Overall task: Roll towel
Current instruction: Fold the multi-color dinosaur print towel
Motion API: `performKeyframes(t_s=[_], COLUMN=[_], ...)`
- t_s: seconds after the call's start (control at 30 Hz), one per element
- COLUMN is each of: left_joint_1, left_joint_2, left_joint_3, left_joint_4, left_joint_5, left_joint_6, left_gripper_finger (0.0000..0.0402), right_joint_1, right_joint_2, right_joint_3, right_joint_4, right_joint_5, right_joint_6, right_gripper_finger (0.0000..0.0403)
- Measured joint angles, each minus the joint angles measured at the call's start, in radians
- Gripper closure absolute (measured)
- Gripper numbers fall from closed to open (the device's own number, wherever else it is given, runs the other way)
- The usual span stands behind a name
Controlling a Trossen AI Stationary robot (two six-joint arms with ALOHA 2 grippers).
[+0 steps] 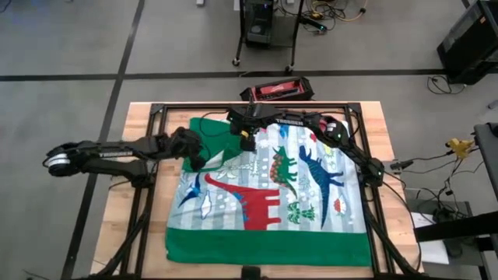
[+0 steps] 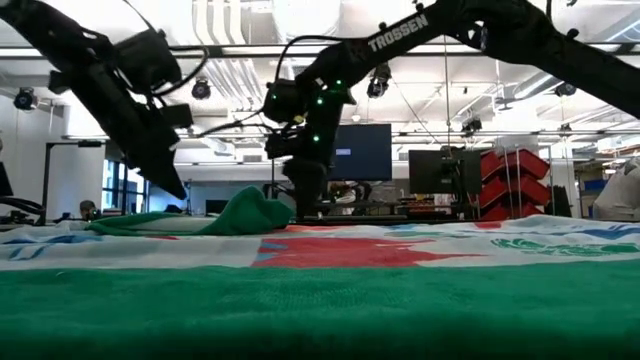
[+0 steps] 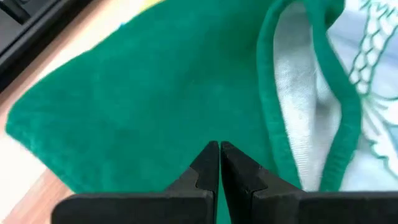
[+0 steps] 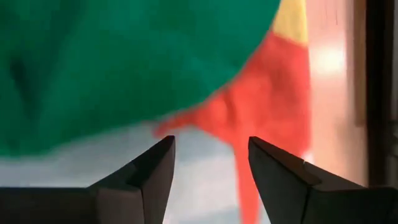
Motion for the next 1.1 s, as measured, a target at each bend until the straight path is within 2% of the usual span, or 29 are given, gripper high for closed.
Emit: performKeyframes(t_s=[0.2, 0.37, 0.53, 0.63, 0.73, 1.0, 1.1], left_joint_1=[0.0, 0.0, 0.0, 0.0, 0.0, 0.0, 0.0], left_joint_2=[0.153, 0.267, 0.336, 0.351, 0.341, 0.279, 0.266], left_joint_3=[0.0, 0.001, 0.018, 0.035, 0.046, 0.048, 0.048], left_joint_4=[0.219, 0.256, 0.253, 0.244, 0.235, 0.211, 0.208], left_joint_5=[0.0, 0.007, 0.126, 0.195, 0.218, 0.221, 0.221], left_joint_6=[0.085, 0.127, 0.162, 0.176, 0.18, 0.18, 0.18], left_gripper_finger=[0.0402, 0.0402, 0.0402, 0.0402, 0.0402, 0.0402, 0.0402], right_joint_1=[0.012, 0.024, 0.022, 0.025, 0.025, 0.024, 0.025], right_joint_2=[0.0, 0.0, -0.001, -0.002, -0.002, -0.002, 0.005], right_joint_3=[-0.022, -0.015, 0.005, 0.006, 0.006, 0.006, 0.006], right_joint_4=[0.07, 0.118, 0.182, 0.224, 0.264, 0.305, 0.329], right_joint_5=[-0.044, -0.054, -0.061, -0.155, -0.254, -0.296, -0.34], right_joint_6=[0.029, 0.018, 0.006, 0.006, 0.006, 0.01, 0.057], right_gripper_finger=[0.0233, 0.024, 0.0238, 0.0235, 0.0236, 0.0246, 0.0247])
